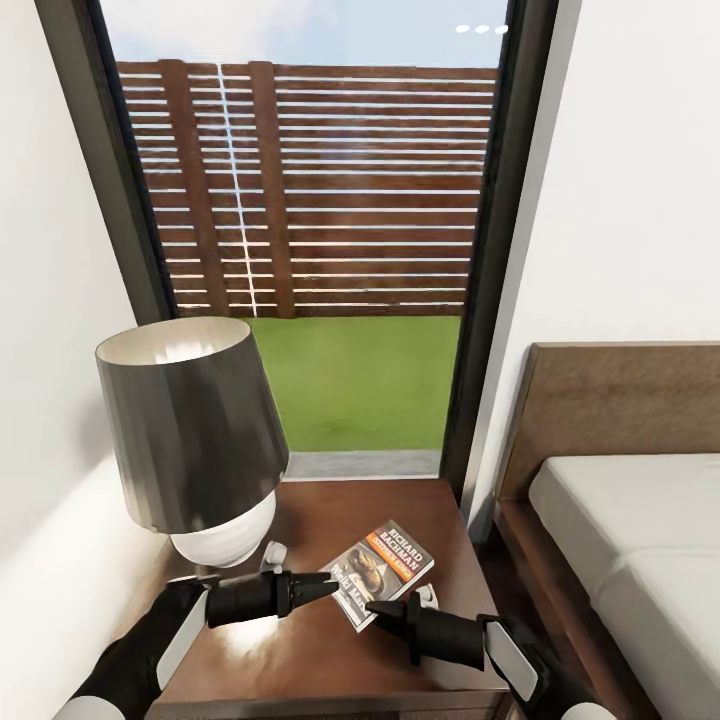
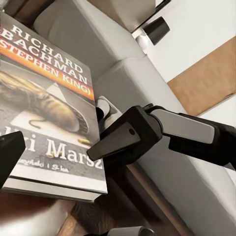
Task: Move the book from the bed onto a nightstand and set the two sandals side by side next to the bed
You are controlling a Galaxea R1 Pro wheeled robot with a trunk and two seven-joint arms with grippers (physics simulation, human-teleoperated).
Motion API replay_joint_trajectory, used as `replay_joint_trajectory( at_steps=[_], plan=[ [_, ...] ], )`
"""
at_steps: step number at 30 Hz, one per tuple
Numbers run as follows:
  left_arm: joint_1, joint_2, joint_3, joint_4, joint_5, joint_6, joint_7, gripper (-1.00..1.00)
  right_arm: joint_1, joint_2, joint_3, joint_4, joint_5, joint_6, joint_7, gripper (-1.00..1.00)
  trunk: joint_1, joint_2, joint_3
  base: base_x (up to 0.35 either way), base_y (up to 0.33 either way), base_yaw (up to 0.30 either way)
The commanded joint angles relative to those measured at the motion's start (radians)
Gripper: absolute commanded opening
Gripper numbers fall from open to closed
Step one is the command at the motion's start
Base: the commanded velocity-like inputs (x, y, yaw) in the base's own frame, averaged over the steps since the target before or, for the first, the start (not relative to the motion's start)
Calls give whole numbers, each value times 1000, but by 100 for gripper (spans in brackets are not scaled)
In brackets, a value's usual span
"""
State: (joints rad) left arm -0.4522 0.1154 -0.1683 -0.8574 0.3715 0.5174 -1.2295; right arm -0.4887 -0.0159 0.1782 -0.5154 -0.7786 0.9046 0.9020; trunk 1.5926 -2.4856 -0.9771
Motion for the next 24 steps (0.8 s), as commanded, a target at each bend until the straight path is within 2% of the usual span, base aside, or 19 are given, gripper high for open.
replay_joint_trajectory(
  at_steps=[1, 7, 16, 24],
  plan=[
    [-1, 1, -4, 0, 9, 10, 1, 100, -1, -1, 4, 0, -4, 3, 1, -100, 0, 0, -1, 0, 0, 0],
    [0, 1, -4, 0, 9, 10, 1, 100, -1, -1, 4, 0, -5, 3, 2, -100, 8, -15, -15, 0, 0, 0],
    [0, 1, -4, 0, 9, 10, 1, 100, -1, -1, 4, 0, -4, 3, 2, -100, 8, -15, -15, 0, 0, 0],
    [0, 1, -4, 0, 9, 10, 1, 100, -1, -1, 4, 0, -5, 2, 2, -100, 12, -17, -46, 0, 0, 0]
  ],
)
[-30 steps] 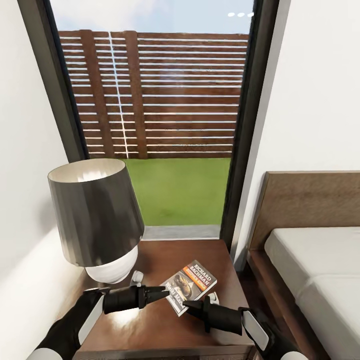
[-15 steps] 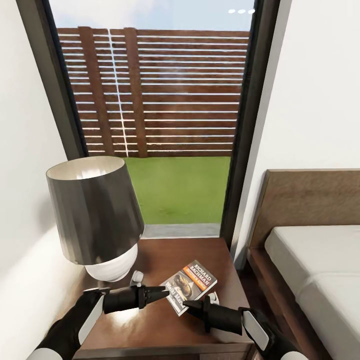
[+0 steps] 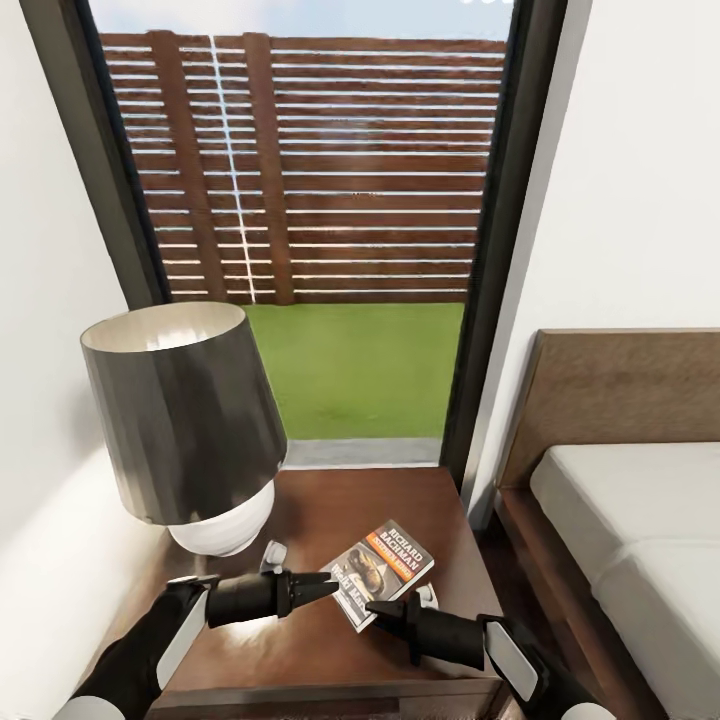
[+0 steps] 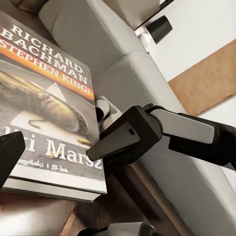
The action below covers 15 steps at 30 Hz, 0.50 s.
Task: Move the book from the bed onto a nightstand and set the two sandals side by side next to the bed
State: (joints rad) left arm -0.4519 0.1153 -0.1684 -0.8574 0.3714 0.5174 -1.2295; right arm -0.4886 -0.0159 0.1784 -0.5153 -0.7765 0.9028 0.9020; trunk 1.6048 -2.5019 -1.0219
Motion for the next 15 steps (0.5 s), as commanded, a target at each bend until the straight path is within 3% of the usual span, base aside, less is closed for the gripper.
replay_joint_trajectory(
  at_steps=[1, 15],
  plan=[
    [-1, 1, -4, 0, 9, 10, 1, 100, -1, -1, 4, 0, -7, 4, 2, -100, 0, 0, -1, 0, 0, 0],
    [-1, 1, -4, 0, 9, 10, 1, 100, -1, -1, 4, 0, -6, 5, 2, -100, 1, -1, -9, 0, 0, 0]
  ],
)
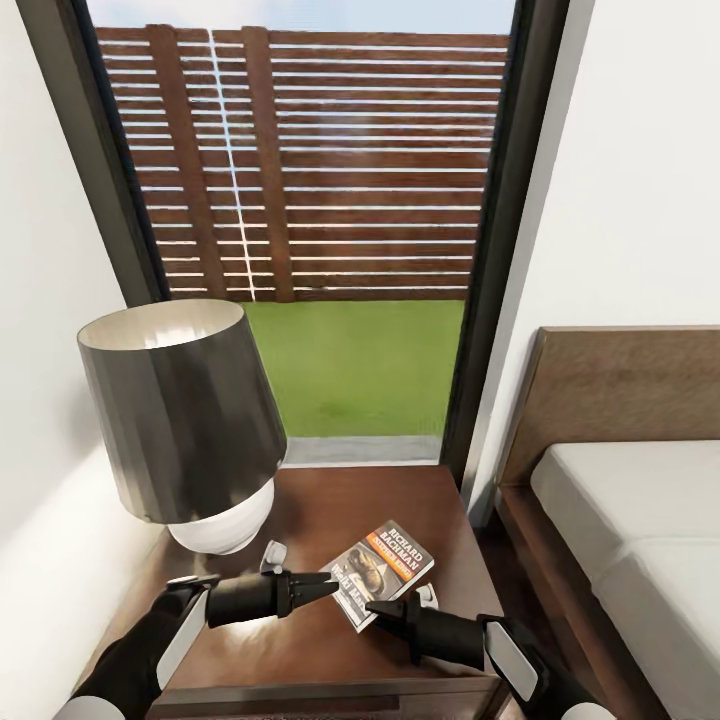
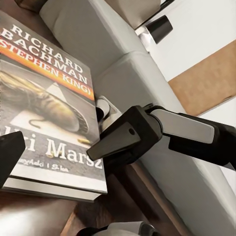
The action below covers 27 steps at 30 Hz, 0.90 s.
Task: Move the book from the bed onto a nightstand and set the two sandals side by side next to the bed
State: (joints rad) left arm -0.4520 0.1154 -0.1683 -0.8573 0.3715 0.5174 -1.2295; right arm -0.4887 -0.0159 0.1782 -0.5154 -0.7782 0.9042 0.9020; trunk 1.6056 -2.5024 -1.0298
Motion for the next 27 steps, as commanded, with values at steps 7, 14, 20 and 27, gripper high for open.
replay_joint_trajectory(
  at_steps=[7, 14, 20, 27],
  plan=[
    [-1, 1, -4, 0, 9, 10, 1, 100, -1, -1, 4, 0, -5, 3, 2, -100, 0, -1, -5, 0, 0, 0],
    [-1, 1, -5, 1, 9, 10, 1, 100, -1, -1, 4, 0, -4, 3, 2, -100, 2, -1, -16, 0, 0, 0],
    [-1, 1, -4, 1, 9, 10, 1, 100, -1, -1, 4, 0, -5, 3, 2, -100, 2, -1, -16, 0, 0, 0],
    [-1, 0, -5, 1, 9, 10, 1, 100, -1, -1, 4, 0, -5, 2, 2, -100, 3, -2, -32, 0, 0, 0]
  ],
)
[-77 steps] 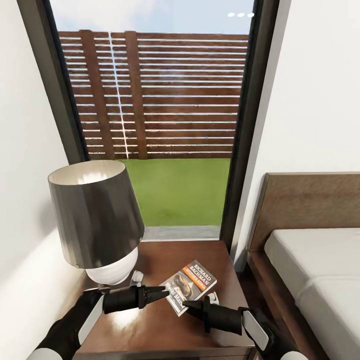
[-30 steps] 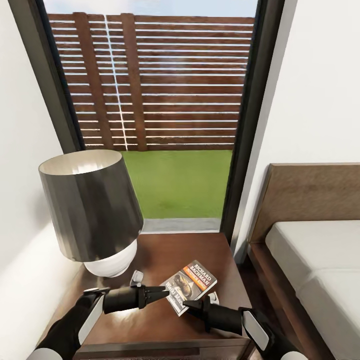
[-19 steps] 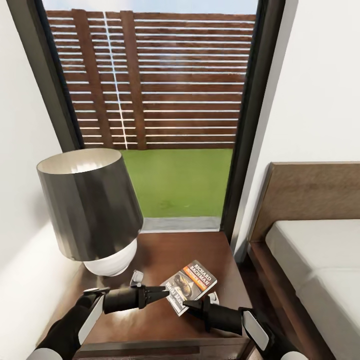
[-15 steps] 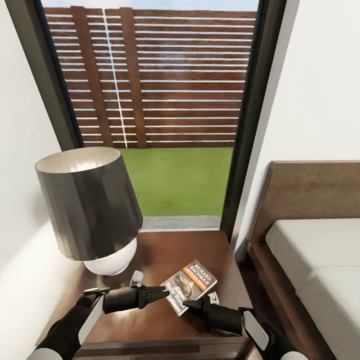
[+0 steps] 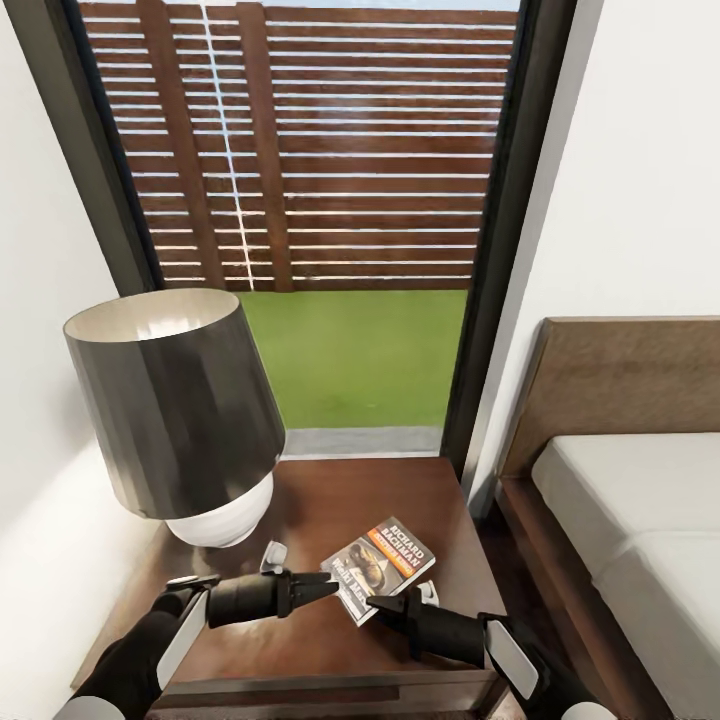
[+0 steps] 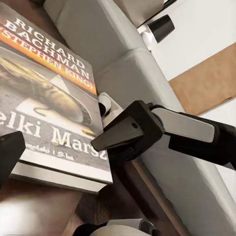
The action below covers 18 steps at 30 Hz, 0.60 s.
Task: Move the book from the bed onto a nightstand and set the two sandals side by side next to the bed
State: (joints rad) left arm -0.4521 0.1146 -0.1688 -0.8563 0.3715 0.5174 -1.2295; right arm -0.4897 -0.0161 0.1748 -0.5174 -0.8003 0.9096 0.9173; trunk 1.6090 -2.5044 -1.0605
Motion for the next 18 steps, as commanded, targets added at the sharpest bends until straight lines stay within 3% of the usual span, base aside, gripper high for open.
replay_joint_trajectory(
  at_steps=[1, 18],
  plan=[
    [-1, 2, -3, 0, 9, 10, 1, 100, 0, -1, 8, 2, 16, -3, -14, -100, 0, 0, -1, 0, 0, 0],
    [0, 2, -3, 0, 9, 10, 1, 100, 0, -1, 8, 2, 17, -3, -14, -100, 0, 0, -1, 15, 0, 0]
  ],
)
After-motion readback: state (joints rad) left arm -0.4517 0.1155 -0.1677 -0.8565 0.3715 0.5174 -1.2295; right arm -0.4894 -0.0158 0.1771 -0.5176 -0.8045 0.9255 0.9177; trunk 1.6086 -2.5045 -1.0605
